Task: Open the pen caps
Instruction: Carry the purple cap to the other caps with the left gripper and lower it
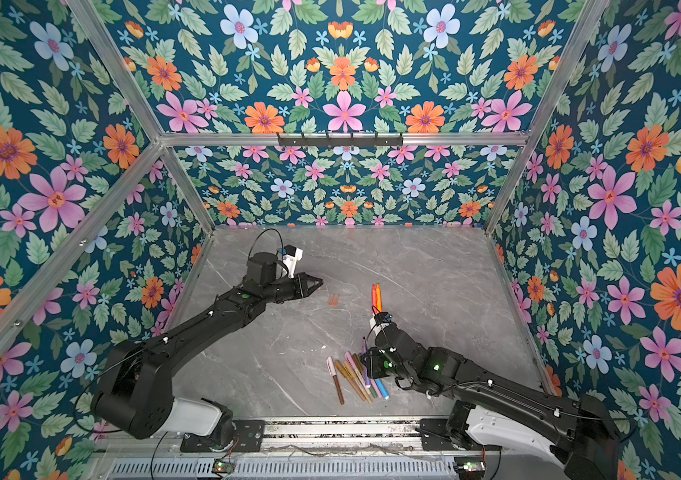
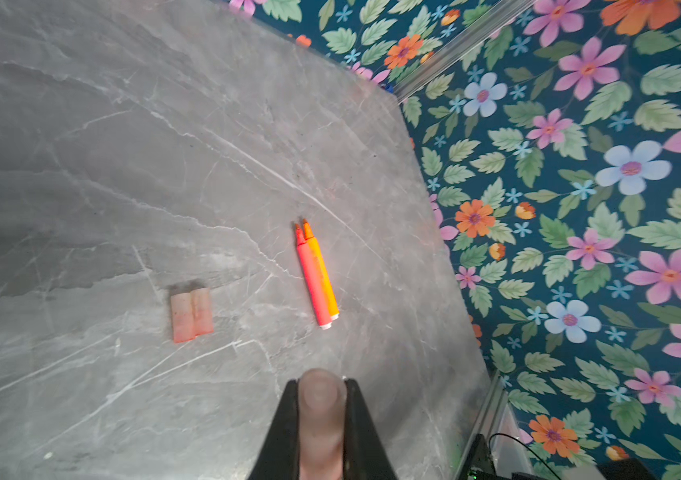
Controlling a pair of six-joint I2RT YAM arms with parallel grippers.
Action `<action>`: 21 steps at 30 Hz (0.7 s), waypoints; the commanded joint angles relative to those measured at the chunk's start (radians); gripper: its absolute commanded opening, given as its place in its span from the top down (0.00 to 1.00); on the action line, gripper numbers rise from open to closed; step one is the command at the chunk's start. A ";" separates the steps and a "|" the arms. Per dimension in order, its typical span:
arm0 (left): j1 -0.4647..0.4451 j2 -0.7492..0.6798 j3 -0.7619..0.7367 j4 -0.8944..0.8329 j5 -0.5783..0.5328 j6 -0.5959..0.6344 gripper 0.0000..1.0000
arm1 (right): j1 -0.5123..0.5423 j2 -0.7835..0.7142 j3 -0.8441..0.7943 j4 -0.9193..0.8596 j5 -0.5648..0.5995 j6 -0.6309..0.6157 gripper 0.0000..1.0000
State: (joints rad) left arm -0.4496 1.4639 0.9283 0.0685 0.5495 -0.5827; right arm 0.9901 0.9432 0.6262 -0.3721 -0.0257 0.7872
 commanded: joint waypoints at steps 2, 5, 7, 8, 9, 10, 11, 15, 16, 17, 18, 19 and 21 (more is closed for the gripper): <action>0.006 0.067 0.040 -0.051 -0.033 0.066 1.00 | -0.033 0.004 0.013 -0.002 -0.015 -0.033 1.00; 0.013 0.130 0.084 -0.089 -0.045 0.091 1.00 | -0.075 0.014 0.013 0.018 -0.067 -0.051 1.00; 0.015 0.167 0.099 -0.101 -0.046 0.101 1.00 | -0.097 0.022 0.018 0.024 -0.082 -0.057 1.00; 0.018 0.185 0.106 -0.105 -0.045 0.105 1.00 | -0.105 0.028 0.020 0.028 -0.089 -0.061 1.00; 0.021 0.203 0.111 -0.108 -0.045 0.110 1.00 | -0.110 0.035 0.025 0.030 -0.092 -0.064 1.00; 0.023 0.217 0.116 -0.108 -0.042 0.112 1.00 | -0.112 0.042 0.029 0.033 -0.094 -0.068 1.00; 0.027 0.234 0.119 -0.110 -0.036 0.114 1.00 | -0.114 0.051 0.034 0.036 -0.098 -0.074 1.00; 0.040 0.293 0.136 -0.110 -0.015 0.119 1.00 | -0.114 0.084 0.046 0.053 -0.112 -0.091 1.00; 0.041 0.305 0.140 -0.109 -0.010 0.120 1.00 | -0.114 0.090 0.046 0.058 -0.114 -0.091 1.00; 0.044 0.318 0.146 -0.110 -0.003 0.123 1.00 | -0.115 0.094 0.045 0.065 -0.115 -0.092 1.00; 0.046 0.330 0.152 -0.109 0.003 0.124 1.00 | -0.114 0.097 0.043 0.070 -0.115 -0.092 1.00; 0.048 0.340 0.157 -0.110 0.006 0.126 1.00 | -0.114 0.096 0.040 0.077 -0.118 -0.092 1.00; 0.049 0.359 0.169 -0.116 0.013 0.131 1.00 | -0.114 0.092 0.036 0.088 -0.120 -0.094 1.00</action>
State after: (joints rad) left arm -0.4038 1.8095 1.0832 -0.0425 0.5377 -0.4725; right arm 0.8753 1.0378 0.6632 -0.3214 -0.1326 0.7090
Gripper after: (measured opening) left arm 0.155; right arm 0.132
